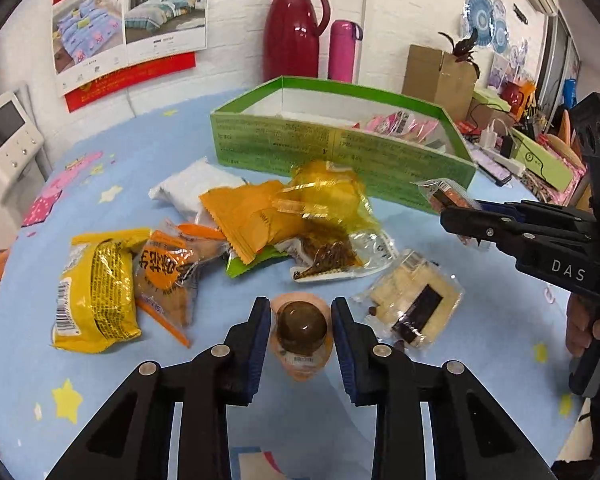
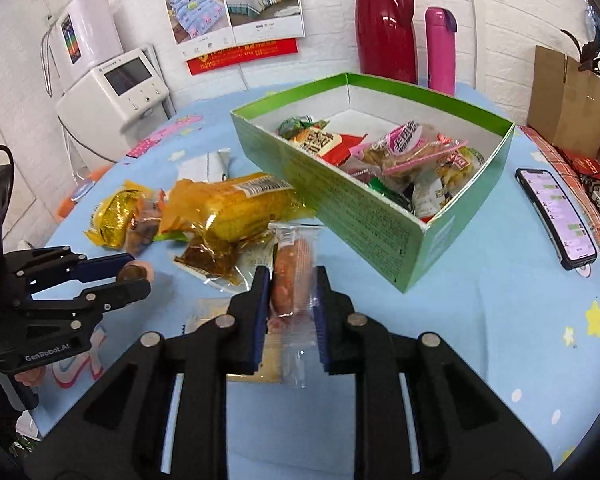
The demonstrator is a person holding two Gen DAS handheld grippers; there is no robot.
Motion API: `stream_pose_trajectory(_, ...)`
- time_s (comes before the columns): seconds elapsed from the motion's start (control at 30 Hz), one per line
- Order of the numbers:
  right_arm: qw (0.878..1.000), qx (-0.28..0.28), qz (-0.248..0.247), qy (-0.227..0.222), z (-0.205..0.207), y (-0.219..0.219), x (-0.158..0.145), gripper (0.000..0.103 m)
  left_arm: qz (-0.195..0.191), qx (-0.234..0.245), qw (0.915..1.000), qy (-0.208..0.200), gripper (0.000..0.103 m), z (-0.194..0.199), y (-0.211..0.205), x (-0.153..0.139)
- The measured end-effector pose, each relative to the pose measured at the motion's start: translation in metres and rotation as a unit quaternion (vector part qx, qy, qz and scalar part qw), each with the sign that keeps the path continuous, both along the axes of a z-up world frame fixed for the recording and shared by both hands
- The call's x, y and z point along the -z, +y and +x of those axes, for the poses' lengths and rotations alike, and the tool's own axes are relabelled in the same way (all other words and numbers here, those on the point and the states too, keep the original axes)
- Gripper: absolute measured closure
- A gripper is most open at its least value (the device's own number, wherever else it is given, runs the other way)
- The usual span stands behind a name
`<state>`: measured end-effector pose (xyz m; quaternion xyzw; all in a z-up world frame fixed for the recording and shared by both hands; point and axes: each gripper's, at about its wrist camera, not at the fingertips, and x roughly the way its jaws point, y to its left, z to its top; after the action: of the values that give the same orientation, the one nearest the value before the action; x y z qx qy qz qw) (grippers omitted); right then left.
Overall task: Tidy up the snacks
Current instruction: 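Carry both items into the green box and open both tools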
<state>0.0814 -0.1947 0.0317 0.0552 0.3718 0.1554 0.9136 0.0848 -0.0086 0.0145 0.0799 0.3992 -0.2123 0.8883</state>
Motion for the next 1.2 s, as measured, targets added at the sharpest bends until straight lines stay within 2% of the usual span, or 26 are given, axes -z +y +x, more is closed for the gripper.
stream_pose_trajectory(0.23,0.998,0.016,0.023,-0.053,0.008,-0.005,-0.037,0.08,-0.052,0.014,0.9975,-0.046,0.072,0.006,-0.015,-0.061)
stream_pose_trajectory(0.37,0.997,0.038,0.033,-0.064,0.029,-0.011,-0.044,0.08,-0.069,0.004,0.9957,-0.062,0.072,0.033,-0.035,-0.083)
stream_pose_trajectory(0.47,0.996,0.055,0.032,-0.065,0.05,-0.017,-0.046,0.08,-0.083,-0.007,0.9951,-0.052,0.072,0.064,-0.047,-0.092)
stream_pose_trajectory(0.67,0.993,0.085,0.034,-0.068,0.091,-0.037,-0.047,0.08,-0.087,-0.035,0.9945,-0.048,0.071,0.122,-0.068,-0.095)
stream_pose_trajectory(0.9,0.992,0.098,0.048,-0.063,0.127,-0.057,-0.037,0.078,-0.065,-0.051,0.9961,-0.03,0.069,0.168,-0.091,-0.073)
stream_pose_trajectory(0.93,0.992,0.097,0.048,-0.062,0.131,-0.058,-0.034,0.076,-0.064,-0.054,0.9961,-0.026,0.065,0.173,-0.092,-0.068)
stream_pose_trajectory(0.97,0.993,0.095,0.047,-0.061,0.133,-0.059,-0.032,0.061,-0.063,-0.056,0.9962,-0.02,0.045,0.177,-0.093,-0.063)
stream_pose_trajectory(1.0,0.992,0.1,0.041,-0.061,0.135,-0.06,-0.03,0.054,-0.062,-0.062,0.996,-0.017,0.036,0.181,-0.093,-0.058)
stream_pose_trajectory(1.03,0.991,0.114,0.031,-0.064,0.135,-0.062,-0.028,0.046,-0.063,-0.077,0.9949,-0.021,0.024,0.182,-0.089,-0.054)
stream_pose_trajectory(1.07,0.99,0.119,0.028,-0.066,0.136,-0.064,-0.026,0.037,-0.066,-0.086,0.9938,-0.026,0.017,0.182,-0.085,-0.051)
stream_pose_trajectory(1.13,0.99,0.12,0.038,-0.064,0.138,-0.071,-0.024,0.027,-0.071,-0.096,0.9924,-0.028,0.017,0.184,-0.077,-0.046)
stream_pose_trajectory(1.2,0.989,0.124,0.047,-0.063,0.138,-0.075,-0.024,0.026,-0.071,-0.102,0.992,-0.021,0.017,0.187,-0.07,-0.042)
